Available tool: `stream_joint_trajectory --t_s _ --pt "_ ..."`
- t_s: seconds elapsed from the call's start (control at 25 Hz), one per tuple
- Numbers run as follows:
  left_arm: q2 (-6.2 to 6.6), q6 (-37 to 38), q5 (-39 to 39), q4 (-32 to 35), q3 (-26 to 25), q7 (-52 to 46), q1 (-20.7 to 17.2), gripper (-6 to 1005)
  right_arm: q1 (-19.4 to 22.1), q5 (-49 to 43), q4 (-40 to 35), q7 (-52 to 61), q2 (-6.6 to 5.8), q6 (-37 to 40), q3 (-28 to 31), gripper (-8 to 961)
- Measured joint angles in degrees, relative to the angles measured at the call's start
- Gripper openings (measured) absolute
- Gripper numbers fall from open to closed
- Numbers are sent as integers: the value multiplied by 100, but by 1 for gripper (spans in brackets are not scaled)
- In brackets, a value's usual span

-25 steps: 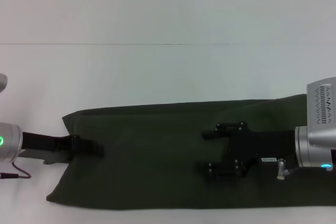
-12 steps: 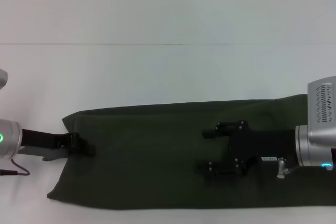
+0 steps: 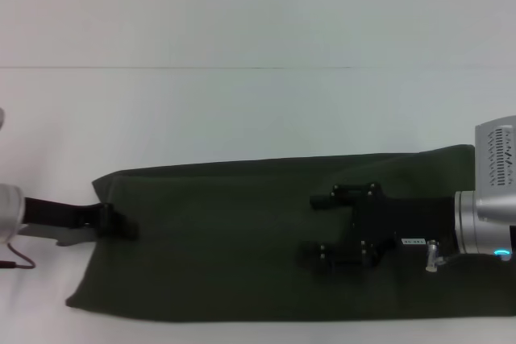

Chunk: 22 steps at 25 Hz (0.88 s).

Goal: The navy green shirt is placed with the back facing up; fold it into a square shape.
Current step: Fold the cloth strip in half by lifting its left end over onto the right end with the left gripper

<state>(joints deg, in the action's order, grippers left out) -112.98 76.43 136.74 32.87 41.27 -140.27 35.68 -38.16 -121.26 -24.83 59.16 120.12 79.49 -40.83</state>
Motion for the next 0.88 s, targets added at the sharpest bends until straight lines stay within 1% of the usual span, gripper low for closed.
stream_joint_trajectory --t_s 0.04,0.28,0.36,0.4,0.52,0.56,0.6,0.64,0.72,0.88 --pt "23 7 0 0 0 0 -5 79 10 26 -1 1 -4 5 4 749" --pt "377 216 1 36 -50 -1 -139 78 90 252 -16 8 -22 28 8 749" --pt "460 258 62 108 -73 -14 -180 78 98 263 -17 8 -23 29 8 748" --pt "490 276 153 160 -120 -25 -194 78 98 264 -18 8 -23 30 6 748" --pt "621 405 808 396 -563 -51 -209 78 98 267 -21 8 -25 30 -3 748" --pt "621 405 808 396 -563 -51 -209 78 98 267 -21 8 -25 30 -4 748" --pt "650 443 984 451 -659 -70 -200 78 98 268 -22 8 -25 30 -5 748" --pt "713 525 1367 629 -837 -145 -181 78 98 269 -22 8 -25 30 -5 748" --pt "740 631 1571 817 -941 -208 -179 78 98 270 -18 8 -25 29 -14 748" --pt "808 833 1607 931 -1183 -258 -137 77 98 267 5 5 -17 3 -44 748"
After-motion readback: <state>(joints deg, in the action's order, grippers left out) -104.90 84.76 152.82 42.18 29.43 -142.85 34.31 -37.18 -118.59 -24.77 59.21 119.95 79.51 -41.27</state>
